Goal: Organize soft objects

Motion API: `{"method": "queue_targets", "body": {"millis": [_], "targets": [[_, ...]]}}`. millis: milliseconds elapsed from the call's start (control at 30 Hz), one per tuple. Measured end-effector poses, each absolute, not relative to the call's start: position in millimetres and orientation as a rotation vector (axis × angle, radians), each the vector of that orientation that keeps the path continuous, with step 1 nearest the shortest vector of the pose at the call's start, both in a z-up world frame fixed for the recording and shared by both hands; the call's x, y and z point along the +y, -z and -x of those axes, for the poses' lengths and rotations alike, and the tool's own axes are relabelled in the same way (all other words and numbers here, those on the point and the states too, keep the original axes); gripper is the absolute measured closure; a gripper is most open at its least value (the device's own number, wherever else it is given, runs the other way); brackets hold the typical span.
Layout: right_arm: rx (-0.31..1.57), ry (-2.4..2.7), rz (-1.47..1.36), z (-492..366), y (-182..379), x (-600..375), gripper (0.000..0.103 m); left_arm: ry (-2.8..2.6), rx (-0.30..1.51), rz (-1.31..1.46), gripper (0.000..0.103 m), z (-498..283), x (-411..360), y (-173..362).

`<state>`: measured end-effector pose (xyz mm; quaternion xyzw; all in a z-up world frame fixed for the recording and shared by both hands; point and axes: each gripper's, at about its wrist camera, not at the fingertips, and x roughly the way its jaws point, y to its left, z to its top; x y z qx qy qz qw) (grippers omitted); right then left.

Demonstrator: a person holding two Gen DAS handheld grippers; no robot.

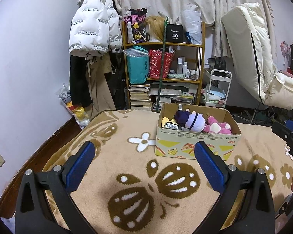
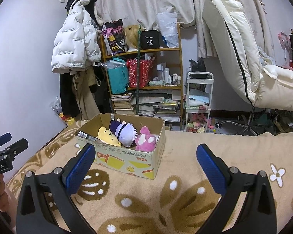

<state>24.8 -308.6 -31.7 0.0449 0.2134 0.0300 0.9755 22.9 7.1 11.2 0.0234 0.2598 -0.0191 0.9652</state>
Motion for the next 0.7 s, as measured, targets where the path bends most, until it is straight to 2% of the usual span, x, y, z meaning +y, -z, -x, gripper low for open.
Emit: {"method": "queue_targets", "body": {"millis": [700], "targets": [[0.438,-0.062,-0.087,-26.8,36.4,-304.4,0.0,0.045,0.533,-0.052,0.002,-24.4,5.1,-6.2]]}}
